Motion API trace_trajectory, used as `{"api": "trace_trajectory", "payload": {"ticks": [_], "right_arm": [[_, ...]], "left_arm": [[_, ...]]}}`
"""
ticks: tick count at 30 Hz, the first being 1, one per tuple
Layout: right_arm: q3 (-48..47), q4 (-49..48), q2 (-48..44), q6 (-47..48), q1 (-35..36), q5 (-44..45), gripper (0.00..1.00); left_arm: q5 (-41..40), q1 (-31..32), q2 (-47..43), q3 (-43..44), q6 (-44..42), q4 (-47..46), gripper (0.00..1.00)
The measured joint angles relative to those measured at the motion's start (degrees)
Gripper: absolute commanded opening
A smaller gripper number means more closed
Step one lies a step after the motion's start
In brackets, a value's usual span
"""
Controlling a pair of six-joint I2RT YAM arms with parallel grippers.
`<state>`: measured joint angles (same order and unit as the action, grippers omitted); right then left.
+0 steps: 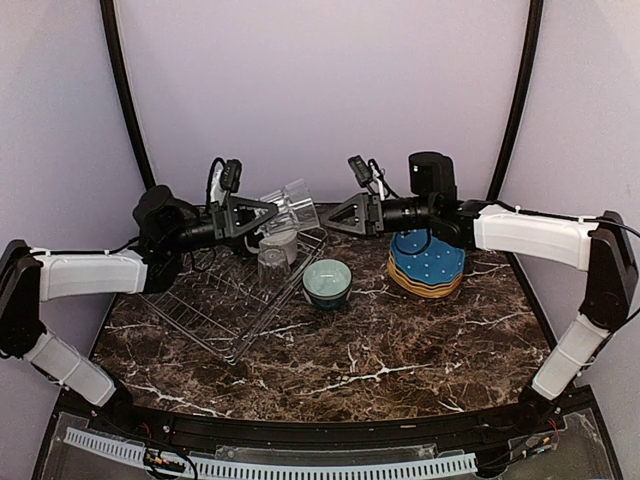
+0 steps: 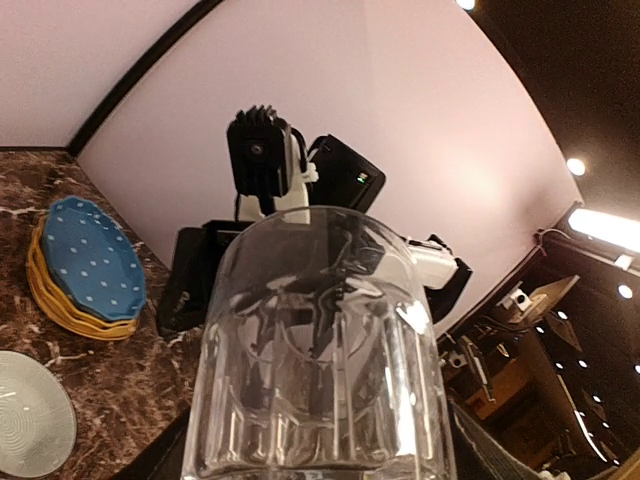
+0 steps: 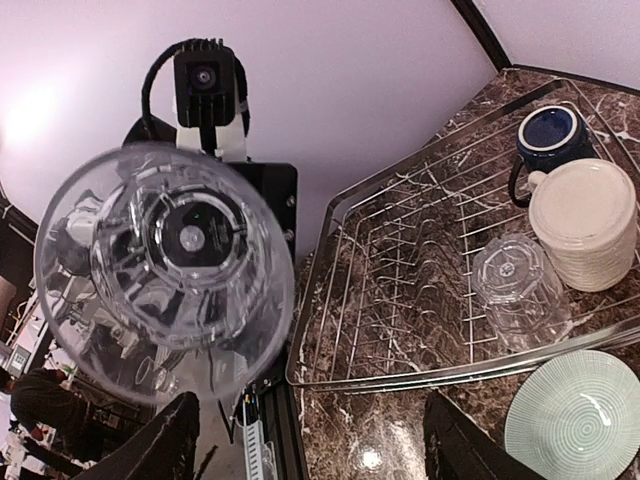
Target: Load the mixed dishes into the dish rack
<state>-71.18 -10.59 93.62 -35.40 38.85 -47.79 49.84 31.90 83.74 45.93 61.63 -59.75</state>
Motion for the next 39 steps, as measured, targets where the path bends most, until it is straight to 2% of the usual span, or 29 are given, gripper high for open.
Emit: {"api": "trace_trajectory", "payload": {"ticks": [2, 5, 10, 13, 17, 22, 26, 32, 39], "right_arm": [[0.09, 1.88, -0.48, 1.16, -0.31, 1.07, 0.76], [0.63, 4.72, -1.99, 3.19, -1.20, 3.10, 0.76], [1.66, 7.50, -4.20, 5.42, -2.47, 5.73, 0.76], [2.34, 8.11, -4.31, 6.27, -2.73, 6.69, 0.76], [3.26, 9.31, -4.31, 7.06, -2.82, 7.69, 0.76], [4.28, 11.21, -4.63, 8.17, -3.10, 9.29, 0.76], [4.68, 13.42, -6.10, 9.49, -3.30, 11.32, 0.76], [5.53, 14.58, -7.93, 10.62, -3.43, 13.25, 0.76], [7.23, 15.43, -8.07, 11.26, -3.52, 14.47, 0.76]], "left_arm": [[-1.07, -1.95, -4.48, 0.72, -6.27, 10.47, 0.01], [-5.81, -2.78, -9.44, 6.54, -18.51, 32.39, 0.01], [-21.05, -2.73, -11.08, 21.46, -37.62, 66.16, 0.01], [-30.56, -2.82, -8.81, 29.03, -44.98, 80.87, 0.01], [-39.98, -3.15, -3.15, 36.22, -51.34, 94.01, 0.01], [-48.57, -3.41, 4.87, 40.76, -56.37, 105.59, 0.01], [-53.18, -3.45, 10.62, 43.67, -58.69, 110.88, 0.01], [-57.48, -3.52, 17.55, 47.50, -60.96, 114.38, 0.01], [-58.86, -3.69, 25.64, 54.03, -62.25, 116.80, 0.01]]}}
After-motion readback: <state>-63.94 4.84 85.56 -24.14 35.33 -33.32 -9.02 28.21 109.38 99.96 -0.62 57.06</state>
